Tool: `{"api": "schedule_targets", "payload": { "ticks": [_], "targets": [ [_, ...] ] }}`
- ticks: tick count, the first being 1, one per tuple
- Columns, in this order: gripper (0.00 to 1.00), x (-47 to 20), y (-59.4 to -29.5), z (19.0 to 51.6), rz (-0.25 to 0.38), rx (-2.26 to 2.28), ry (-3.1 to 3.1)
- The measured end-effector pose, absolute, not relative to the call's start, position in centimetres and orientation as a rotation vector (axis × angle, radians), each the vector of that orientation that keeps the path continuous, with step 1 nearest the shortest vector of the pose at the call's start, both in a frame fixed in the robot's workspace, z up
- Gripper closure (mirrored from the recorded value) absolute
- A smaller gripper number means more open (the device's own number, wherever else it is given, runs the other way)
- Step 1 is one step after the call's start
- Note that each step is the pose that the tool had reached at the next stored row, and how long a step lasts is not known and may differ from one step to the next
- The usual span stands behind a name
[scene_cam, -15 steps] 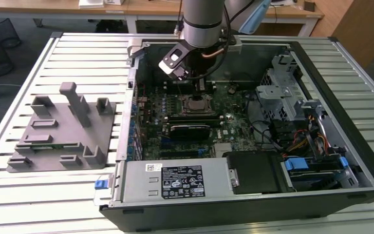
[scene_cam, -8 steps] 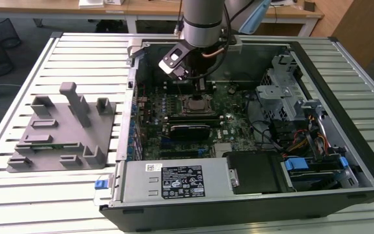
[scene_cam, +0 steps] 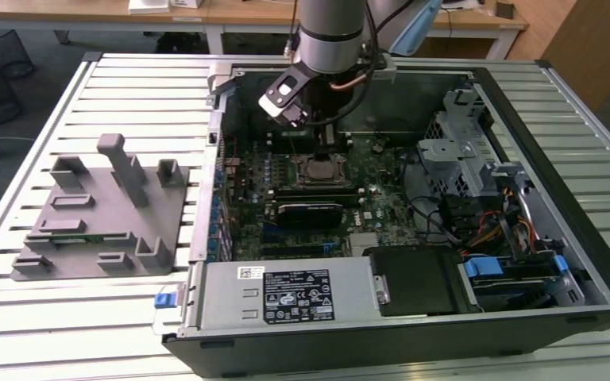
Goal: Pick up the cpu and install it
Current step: 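Install the first cpu locking lever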
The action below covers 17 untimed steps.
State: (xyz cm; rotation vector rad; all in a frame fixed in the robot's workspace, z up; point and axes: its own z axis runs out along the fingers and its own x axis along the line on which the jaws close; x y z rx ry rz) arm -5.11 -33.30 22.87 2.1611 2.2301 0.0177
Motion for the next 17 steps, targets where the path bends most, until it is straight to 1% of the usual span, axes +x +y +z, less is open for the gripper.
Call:
{"api": "schedule_targets", "payload": {
  "ticks": [10, 17],
  "targets": [
    [0.89, -5.1, -33.3, 23.6, 0.018, 2.161, 2.230],
    [0.89, -5.1, -33.3, 25.3, 0.019, 2.161, 2.230]
  ]
}}
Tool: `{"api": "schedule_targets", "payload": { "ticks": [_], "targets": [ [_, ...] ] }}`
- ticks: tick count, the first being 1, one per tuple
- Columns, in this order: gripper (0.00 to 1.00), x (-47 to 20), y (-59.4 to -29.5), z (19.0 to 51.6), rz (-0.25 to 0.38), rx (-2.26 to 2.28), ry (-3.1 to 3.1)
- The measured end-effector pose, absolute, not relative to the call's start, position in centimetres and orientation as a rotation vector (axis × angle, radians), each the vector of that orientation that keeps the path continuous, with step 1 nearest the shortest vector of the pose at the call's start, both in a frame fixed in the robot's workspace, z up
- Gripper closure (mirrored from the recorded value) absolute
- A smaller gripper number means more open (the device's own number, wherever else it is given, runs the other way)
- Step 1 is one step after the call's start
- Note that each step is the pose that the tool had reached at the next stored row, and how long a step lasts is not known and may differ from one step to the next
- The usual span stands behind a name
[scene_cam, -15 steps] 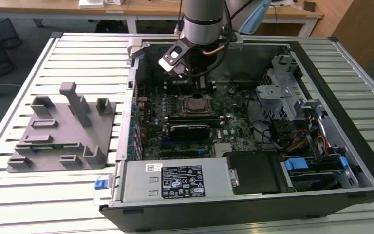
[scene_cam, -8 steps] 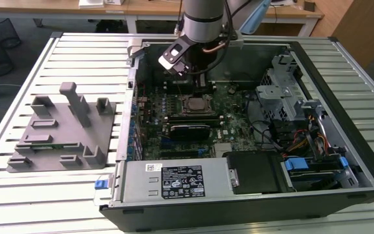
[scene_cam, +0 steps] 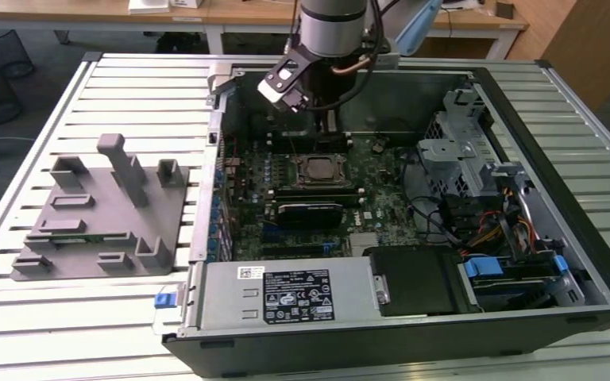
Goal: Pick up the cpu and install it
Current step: 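Install the first cpu locking lever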
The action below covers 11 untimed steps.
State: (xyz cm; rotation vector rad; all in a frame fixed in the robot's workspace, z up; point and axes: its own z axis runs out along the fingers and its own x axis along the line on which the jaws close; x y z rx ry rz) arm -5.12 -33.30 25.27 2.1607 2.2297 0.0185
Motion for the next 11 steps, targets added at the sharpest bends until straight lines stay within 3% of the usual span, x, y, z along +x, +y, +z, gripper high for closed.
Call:
{"api": "schedule_targets", "payload": {
  "ticks": [11],
  "targets": [
    [0.89, -5.2, -33.3, 28.8, 0.021, 2.159, 2.228]
  ]
}}
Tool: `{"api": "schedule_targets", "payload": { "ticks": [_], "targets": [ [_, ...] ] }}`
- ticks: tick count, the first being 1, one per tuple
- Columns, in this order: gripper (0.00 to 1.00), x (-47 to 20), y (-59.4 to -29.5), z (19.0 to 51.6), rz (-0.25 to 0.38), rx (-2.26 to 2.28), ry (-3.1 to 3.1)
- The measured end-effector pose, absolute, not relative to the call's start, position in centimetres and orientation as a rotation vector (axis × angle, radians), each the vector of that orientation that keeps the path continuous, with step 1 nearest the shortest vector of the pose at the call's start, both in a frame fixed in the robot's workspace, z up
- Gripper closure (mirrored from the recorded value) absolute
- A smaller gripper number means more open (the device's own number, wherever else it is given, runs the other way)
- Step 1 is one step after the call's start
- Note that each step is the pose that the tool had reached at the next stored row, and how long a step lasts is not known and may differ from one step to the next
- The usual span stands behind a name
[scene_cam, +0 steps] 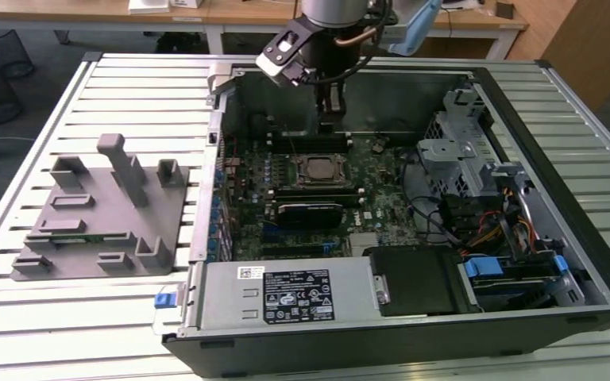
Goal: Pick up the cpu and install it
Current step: 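Install the first cpu locking lever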
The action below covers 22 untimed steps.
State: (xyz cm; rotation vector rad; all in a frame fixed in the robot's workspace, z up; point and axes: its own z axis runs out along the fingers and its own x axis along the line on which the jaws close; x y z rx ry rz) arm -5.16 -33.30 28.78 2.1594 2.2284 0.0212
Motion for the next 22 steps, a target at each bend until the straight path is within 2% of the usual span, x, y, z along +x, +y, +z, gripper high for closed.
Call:
{"api": "schedule_targets", "payload": {
  "ticks": [22],
  "targets": [
    [0.89, -5.28, -33.30, 28.78, 0.026, 1.852, 2.490]
  ]
}}
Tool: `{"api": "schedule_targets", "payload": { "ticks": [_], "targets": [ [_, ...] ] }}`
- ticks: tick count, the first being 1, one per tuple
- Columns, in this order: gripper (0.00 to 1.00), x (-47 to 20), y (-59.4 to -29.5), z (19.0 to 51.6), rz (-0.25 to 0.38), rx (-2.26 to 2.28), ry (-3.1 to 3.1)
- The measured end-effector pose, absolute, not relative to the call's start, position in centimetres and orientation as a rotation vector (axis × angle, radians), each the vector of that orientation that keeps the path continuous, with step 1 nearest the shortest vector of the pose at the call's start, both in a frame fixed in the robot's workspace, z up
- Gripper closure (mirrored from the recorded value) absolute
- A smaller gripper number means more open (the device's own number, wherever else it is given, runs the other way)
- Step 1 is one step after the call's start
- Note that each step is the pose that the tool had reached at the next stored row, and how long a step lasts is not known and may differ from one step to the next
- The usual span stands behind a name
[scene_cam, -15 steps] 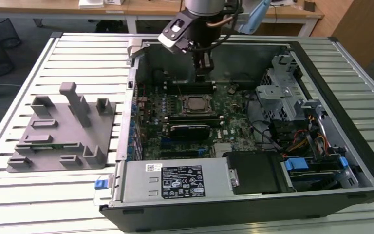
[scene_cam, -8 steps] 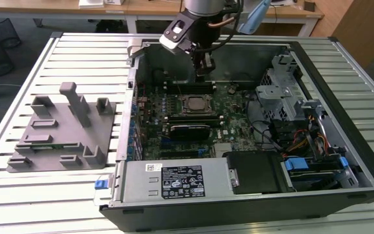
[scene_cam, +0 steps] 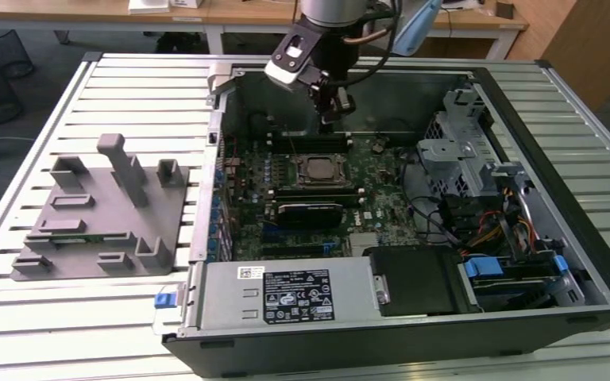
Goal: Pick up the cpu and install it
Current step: 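Install the first cpu locking lever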
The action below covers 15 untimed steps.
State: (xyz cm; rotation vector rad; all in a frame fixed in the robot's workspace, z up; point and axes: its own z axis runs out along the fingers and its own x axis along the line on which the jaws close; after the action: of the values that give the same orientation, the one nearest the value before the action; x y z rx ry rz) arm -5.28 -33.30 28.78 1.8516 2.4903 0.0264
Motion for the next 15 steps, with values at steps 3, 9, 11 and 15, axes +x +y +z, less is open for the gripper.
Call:
{"api": "schedule_targets", "payload": {
  "ticks": [3, 9, 11, 15],
  "targets": [
    [0.89, -5.28, -33.30, 28.78, 0.028, 1.784, 2.540],
    [0.89, -5.28, -33.30, 28.76, 0.031, 1.646, 2.633],
    [0.89, -5.28, -33.30, 28.76, 0.032, 1.600, 2.661],
    [0.89, -5.28, -33.30, 28.74, 0.034, 1.503, 2.718]
  ]
}}
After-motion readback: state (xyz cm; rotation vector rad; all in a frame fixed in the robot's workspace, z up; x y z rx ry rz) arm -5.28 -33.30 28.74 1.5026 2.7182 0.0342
